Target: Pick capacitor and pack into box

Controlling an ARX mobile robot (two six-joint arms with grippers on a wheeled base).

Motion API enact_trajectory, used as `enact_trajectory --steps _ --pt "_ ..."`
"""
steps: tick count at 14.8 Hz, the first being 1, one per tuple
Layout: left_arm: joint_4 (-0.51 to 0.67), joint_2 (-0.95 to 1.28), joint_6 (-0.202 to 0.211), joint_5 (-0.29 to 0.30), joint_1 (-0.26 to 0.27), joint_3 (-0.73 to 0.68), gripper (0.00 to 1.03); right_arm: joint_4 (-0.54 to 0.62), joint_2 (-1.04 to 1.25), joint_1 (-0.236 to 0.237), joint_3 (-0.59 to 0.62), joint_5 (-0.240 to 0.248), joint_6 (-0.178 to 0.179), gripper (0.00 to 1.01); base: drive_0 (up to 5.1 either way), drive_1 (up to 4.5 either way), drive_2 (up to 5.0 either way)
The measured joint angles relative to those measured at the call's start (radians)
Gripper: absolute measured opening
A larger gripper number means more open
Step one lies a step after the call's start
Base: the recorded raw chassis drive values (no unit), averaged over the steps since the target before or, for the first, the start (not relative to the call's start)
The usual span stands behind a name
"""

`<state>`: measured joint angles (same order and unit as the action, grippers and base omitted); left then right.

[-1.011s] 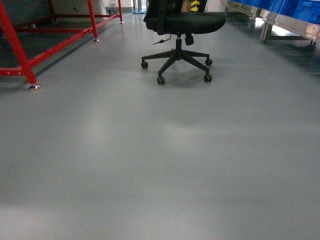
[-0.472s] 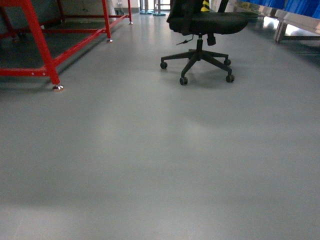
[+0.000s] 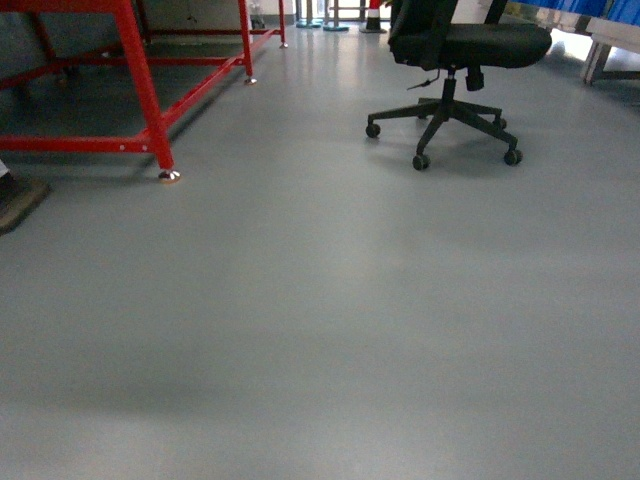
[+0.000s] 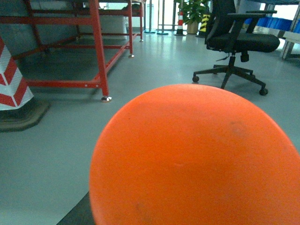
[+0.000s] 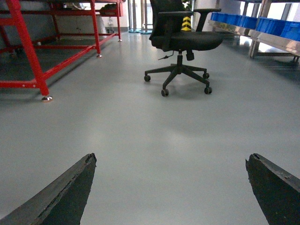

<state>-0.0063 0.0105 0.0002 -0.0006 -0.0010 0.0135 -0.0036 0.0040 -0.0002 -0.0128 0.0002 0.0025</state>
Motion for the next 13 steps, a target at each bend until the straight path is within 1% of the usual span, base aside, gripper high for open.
enact_trajectory --steps 13 --pt "-0.001 0.0 0.0 0.0 0.0 0.0 0.44 -0.002 0.0 0.0 0.0 0.0 0.0 0.98 -5.0 2.43 2.4"
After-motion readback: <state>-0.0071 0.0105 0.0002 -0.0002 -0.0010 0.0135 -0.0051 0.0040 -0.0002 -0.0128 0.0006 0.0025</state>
